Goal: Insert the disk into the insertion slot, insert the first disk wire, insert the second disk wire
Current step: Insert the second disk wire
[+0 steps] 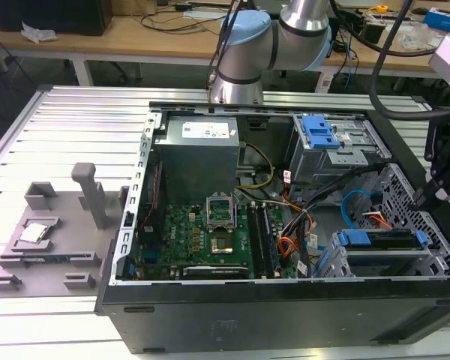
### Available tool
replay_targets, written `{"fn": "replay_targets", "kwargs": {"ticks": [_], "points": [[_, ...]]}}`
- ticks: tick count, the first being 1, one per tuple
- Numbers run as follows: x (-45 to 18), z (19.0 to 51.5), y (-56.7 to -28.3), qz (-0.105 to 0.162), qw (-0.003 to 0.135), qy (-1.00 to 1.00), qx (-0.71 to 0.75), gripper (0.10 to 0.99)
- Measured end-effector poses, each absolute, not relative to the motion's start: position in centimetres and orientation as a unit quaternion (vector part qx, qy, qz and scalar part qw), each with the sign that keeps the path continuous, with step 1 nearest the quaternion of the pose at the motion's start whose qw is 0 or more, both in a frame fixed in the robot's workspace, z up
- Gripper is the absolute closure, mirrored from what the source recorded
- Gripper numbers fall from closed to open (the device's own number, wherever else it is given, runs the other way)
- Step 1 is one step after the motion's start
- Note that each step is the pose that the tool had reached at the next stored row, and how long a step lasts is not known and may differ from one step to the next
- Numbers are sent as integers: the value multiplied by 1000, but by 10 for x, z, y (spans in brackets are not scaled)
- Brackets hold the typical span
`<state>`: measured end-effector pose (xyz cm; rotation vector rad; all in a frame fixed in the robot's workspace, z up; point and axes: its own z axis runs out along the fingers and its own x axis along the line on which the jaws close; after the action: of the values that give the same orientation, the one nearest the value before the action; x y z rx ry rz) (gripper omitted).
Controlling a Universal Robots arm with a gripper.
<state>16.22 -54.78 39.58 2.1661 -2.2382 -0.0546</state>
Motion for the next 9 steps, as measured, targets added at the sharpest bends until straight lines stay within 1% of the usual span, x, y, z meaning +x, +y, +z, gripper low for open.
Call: {"fn": "replay_targets", "kwargs": {"ticks": [1,2,3,4,9], "points": [[162,396,-548,-18,13,-718,695,973],[162,396,-548,-18,13,-718,695,851],[162,396,-548,-18,13,-718,695,851],[162,396,-547,-17,13,-718,696,784],[160,391,-539,-17,13,-708,706,784]]}}
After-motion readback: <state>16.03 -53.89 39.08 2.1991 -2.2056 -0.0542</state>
